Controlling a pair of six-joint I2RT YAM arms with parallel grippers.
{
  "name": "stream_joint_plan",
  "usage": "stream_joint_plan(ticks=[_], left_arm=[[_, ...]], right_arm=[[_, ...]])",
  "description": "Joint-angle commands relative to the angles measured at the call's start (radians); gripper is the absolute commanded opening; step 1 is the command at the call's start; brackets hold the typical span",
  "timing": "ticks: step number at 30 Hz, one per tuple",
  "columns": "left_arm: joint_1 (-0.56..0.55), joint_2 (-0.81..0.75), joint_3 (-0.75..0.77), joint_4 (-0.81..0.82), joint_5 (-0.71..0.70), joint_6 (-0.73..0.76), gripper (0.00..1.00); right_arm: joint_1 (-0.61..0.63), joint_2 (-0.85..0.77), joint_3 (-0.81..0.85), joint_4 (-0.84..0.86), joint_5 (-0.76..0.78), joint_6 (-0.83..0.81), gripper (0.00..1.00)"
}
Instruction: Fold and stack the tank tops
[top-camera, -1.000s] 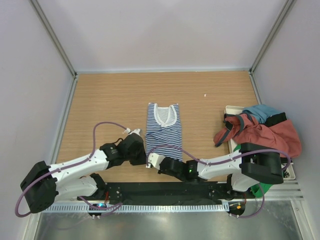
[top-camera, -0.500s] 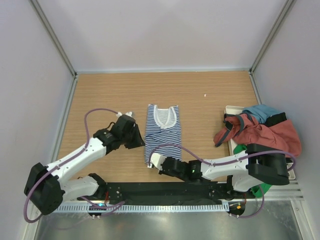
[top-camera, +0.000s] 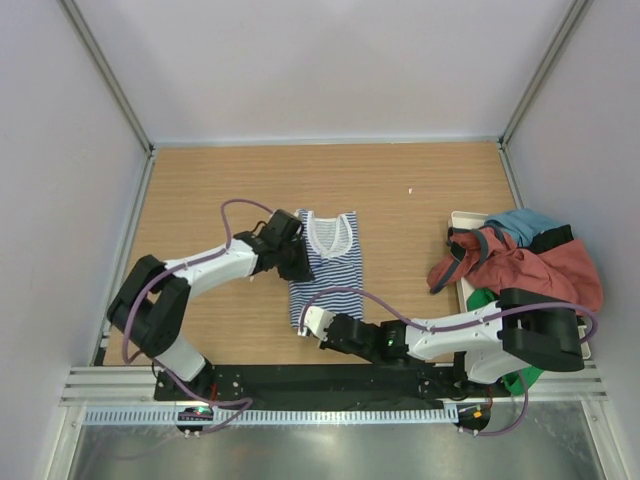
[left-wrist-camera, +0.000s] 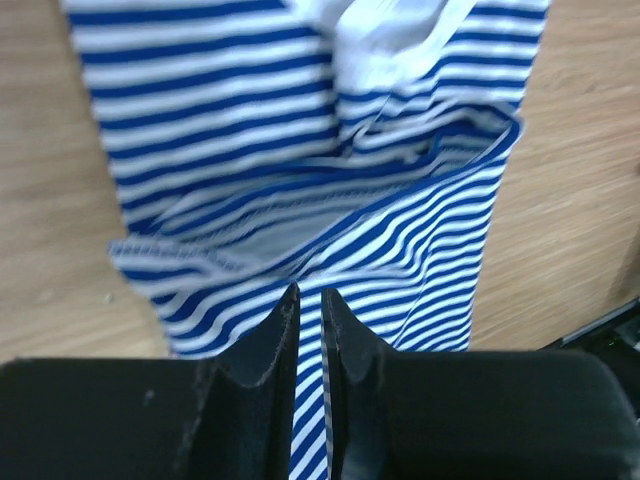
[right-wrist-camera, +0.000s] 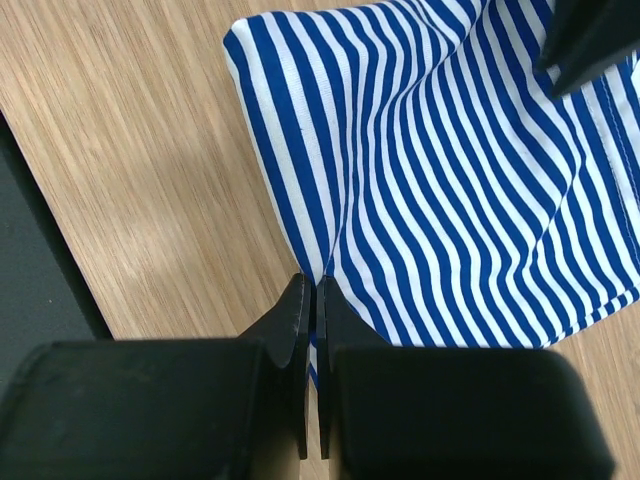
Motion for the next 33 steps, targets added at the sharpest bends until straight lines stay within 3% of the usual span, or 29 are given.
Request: stream_joint_plan(ticks=[1,12,23,33], left_arm=[[0.012,0.085,0.093,0.107,0.050,0.031,0.14],[0.009,0.302,0.164,0.185,0.067,0.025,0.09],[-0.045,0.316,0.147,0.200,0.021,0.039,0.08],[-0.049,0.238,0.066,0.193,0.000,0.048,0.09]], right_arm=[[0.008,-0.033,0.001,0.052,-0.007,0.017,0.01],[0.008,-0.097,0.013,0.025,0.011,0.031,0.01],[-0.043,-0.157,0.255,-0.255,0.054,0.005,0.01],[-0.212,-0.180,0.386,-0.400,-0.162,0.010,0.01]])
